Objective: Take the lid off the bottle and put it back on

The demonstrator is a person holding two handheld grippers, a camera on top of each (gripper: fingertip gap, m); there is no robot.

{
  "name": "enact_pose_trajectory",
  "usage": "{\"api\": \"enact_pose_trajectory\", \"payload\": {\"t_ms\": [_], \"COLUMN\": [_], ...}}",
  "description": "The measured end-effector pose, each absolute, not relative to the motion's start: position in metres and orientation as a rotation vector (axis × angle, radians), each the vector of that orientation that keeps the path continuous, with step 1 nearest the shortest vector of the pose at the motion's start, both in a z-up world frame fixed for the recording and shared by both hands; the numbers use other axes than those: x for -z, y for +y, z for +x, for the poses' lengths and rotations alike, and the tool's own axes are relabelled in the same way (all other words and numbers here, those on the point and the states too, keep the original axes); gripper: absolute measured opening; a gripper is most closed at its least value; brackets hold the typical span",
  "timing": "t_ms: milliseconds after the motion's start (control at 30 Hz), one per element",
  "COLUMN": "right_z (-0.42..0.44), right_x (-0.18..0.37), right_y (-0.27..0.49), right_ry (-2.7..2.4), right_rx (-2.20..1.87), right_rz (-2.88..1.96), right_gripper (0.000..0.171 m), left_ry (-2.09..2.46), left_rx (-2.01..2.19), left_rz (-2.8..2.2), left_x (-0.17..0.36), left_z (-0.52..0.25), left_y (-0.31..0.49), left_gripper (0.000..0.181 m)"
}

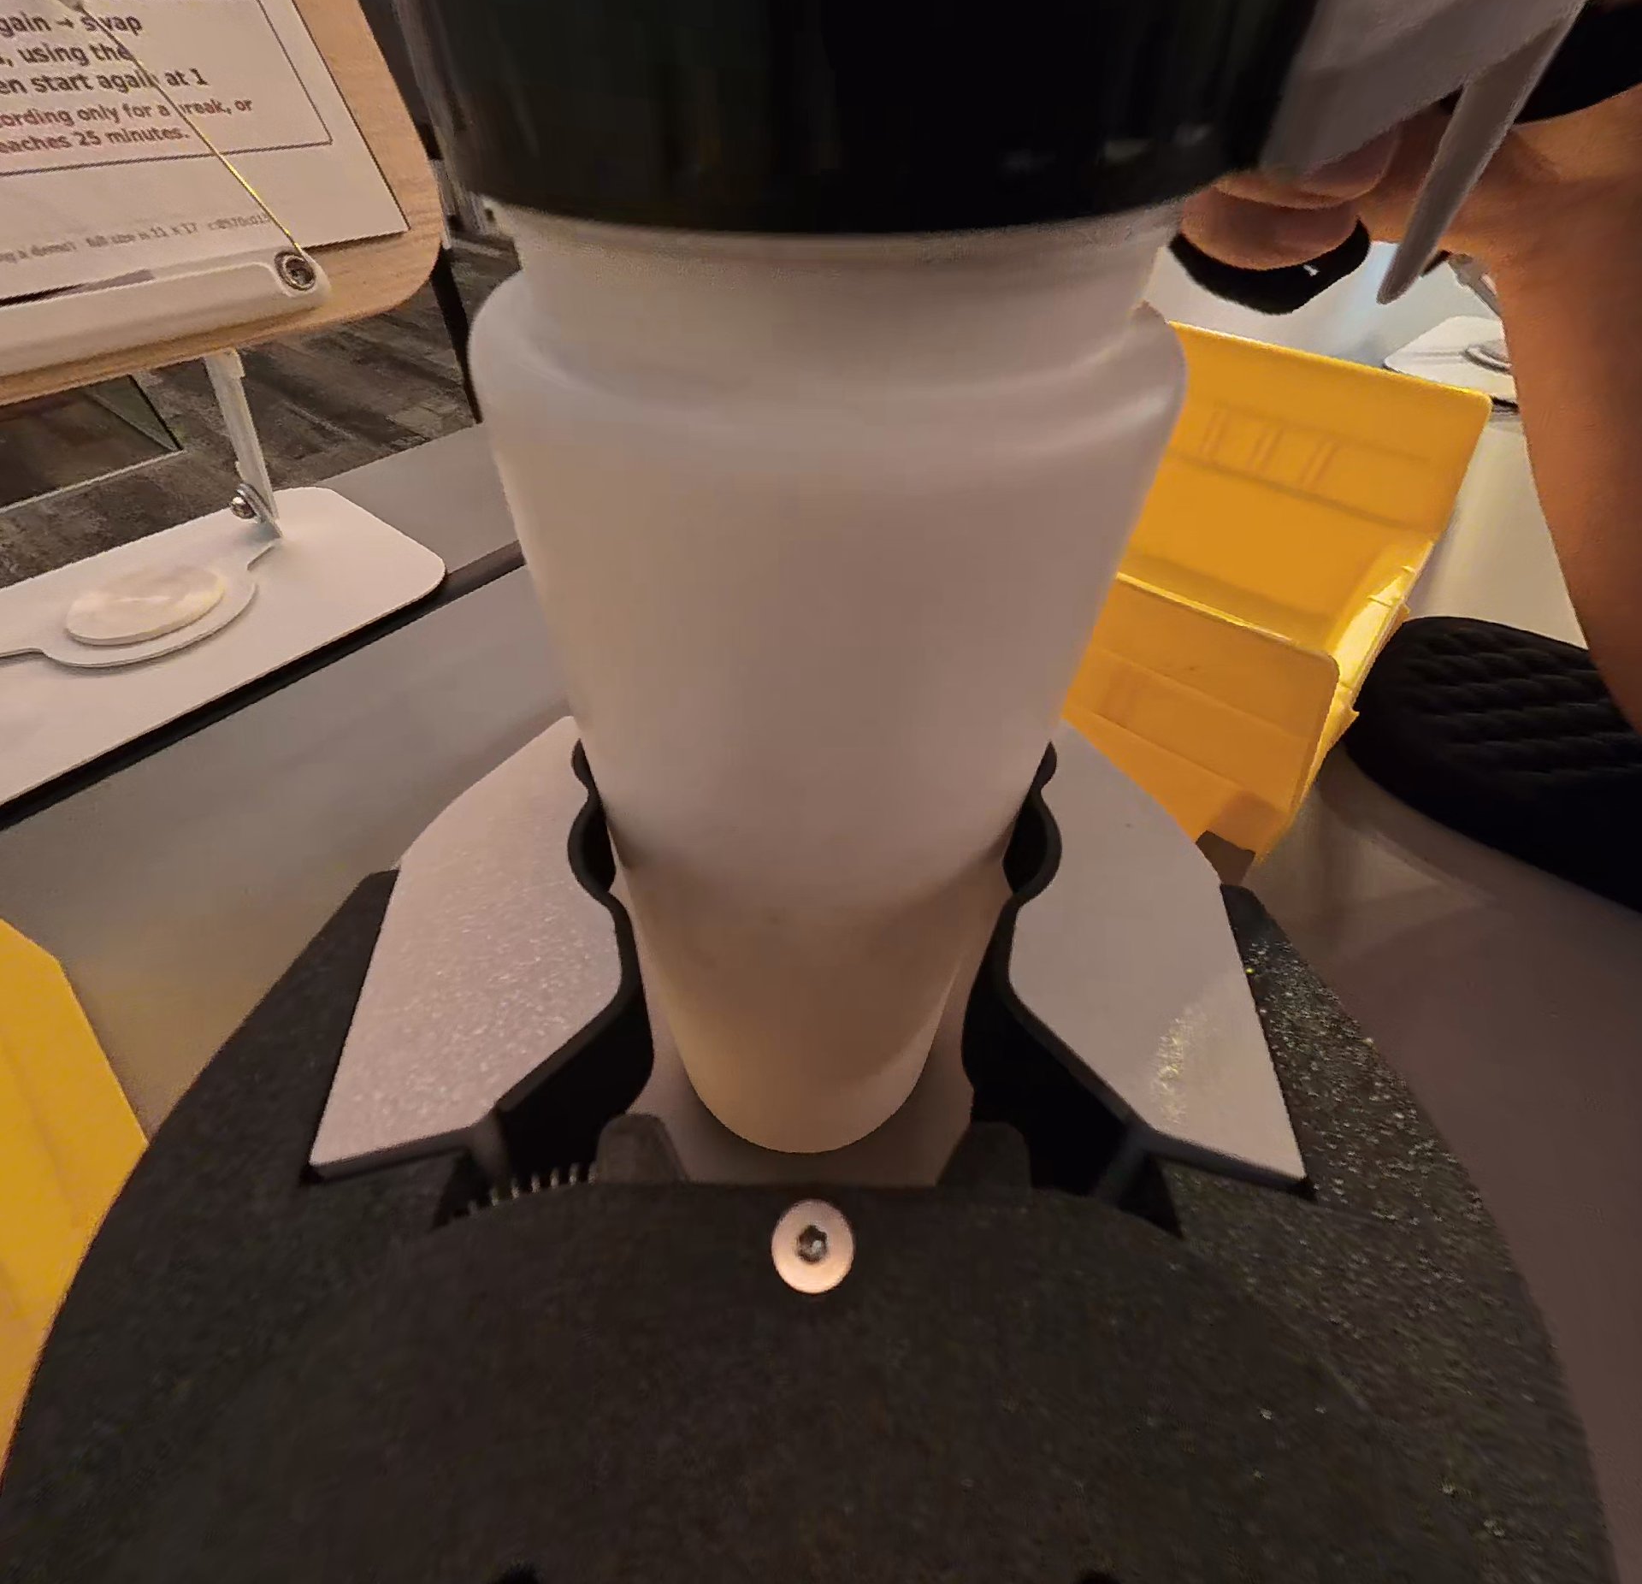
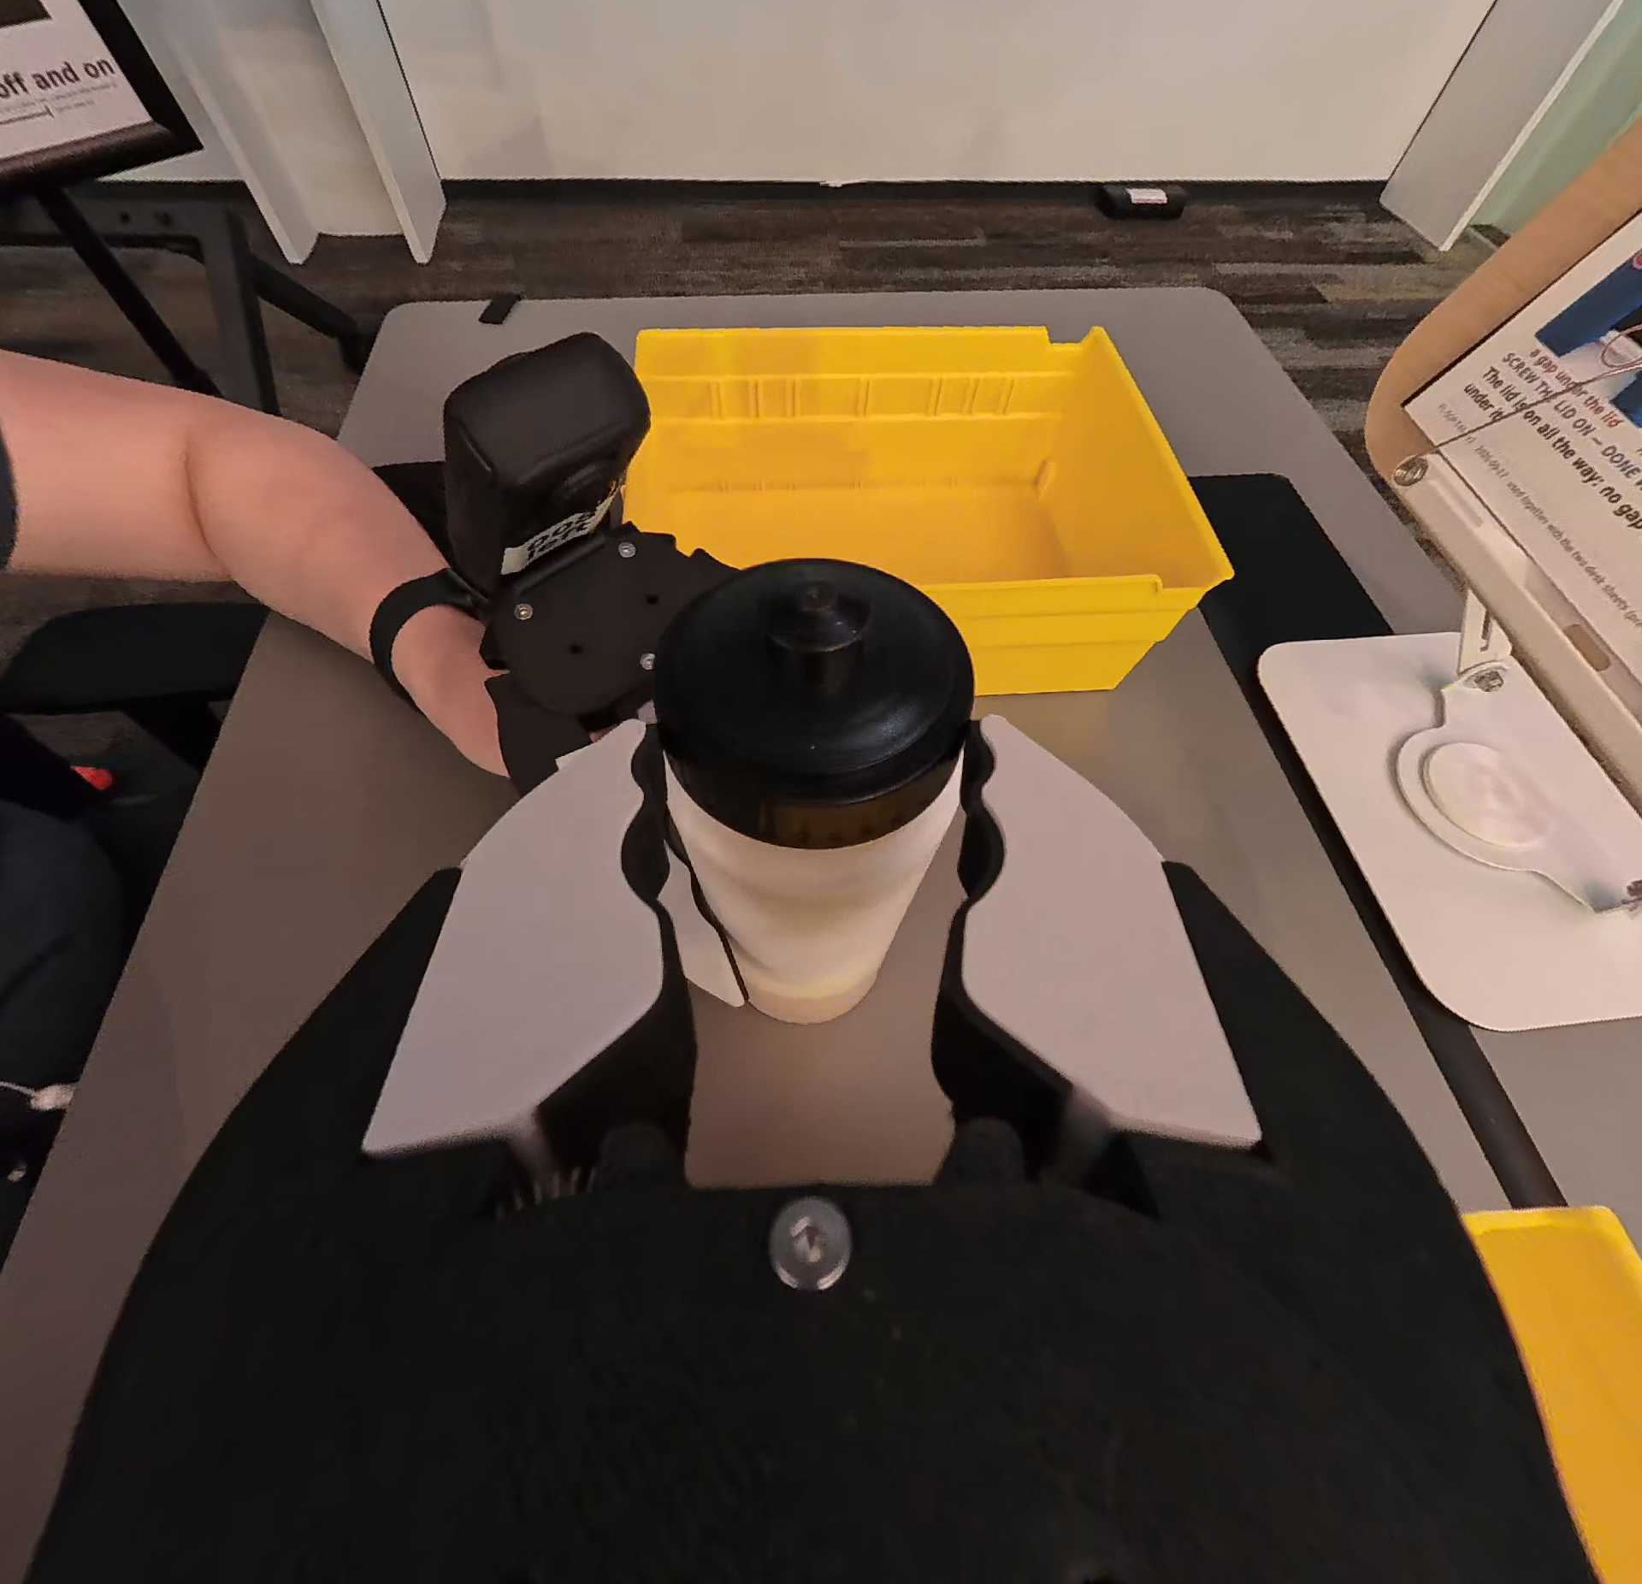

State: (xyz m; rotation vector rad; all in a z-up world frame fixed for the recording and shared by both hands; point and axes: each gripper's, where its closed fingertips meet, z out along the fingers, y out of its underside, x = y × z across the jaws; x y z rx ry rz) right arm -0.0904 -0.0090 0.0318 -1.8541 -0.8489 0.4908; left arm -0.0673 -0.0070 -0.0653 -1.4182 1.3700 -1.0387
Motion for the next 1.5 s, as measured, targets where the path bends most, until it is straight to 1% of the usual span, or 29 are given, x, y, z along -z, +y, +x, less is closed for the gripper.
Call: {"api": "enact_pose_trajectory", "payload": {"t_ms": [367,433,567,667,700,767,833,933,1067,1233,1500], "right_z": [-0.096,-0.098,-0.101,-0.097,-0.099,-0.106,-0.106,-0.105,-0.108,-0.115,-0.133], "right_x": [-0.032,-0.039,-0.051,-0.040,-0.037,-0.033,-0.032,-0.032,-0.031,-0.031,-0.032], "right_y": [-0.009,-0.006,0.000,0.006,0.007,0.006,0.006,-0.001,-0.020,-0.052,-0.096], "right_ry": [-0.837,-0.776,-0.599,-0.560,-0.559,-0.578,-0.579,-0.640,-0.796,-1.066,-1.315], "right_rx": [-0.486,-0.475,-0.417,-0.248,-0.237,-0.258,-0.263,-0.323,-0.488,-0.656,-0.952], "right_rz": [-1.852,-1.852,-1.886,-1.963,-1.979,-1.993,-1.997,-2.003,-1.983,-1.829,-1.611], "right_gripper": [0.066,0.080,0.085,0.085,0.083,0.072,0.072,0.072,0.072,0.072,0.072], "left_ry": [1.395,1.385,1.364,1.359,1.360,1.361,1.369,1.422,1.546,1.692,1.907], "left_rx": [1.123,1.109,1.089,1.074,1.073,1.074,1.080,1.120,1.281,1.409,1.611], "left_rz": [-1.365,-1.374,-1.404,-1.419,-1.421,-1.425,-1.421,-1.385,-1.274,-1.131,-0.888], "left_x": [0.065,0.065,0.065,0.066,0.066,0.066,0.066,0.066,0.065,0.065,0.065], "left_z": [-0.071,-0.071,-0.072,-0.073,-0.073,-0.074,-0.074,-0.073,-0.074,-0.080,-0.101], "left_y": [-0.011,-0.010,-0.008,-0.007,-0.007,-0.007,-0.007,-0.015,-0.042,-0.076,-0.122], "left_gripper": [0.088,0.088,0.088,0.088,0.088,0.087,0.087,0.087,0.087,0.087,0.087]}}
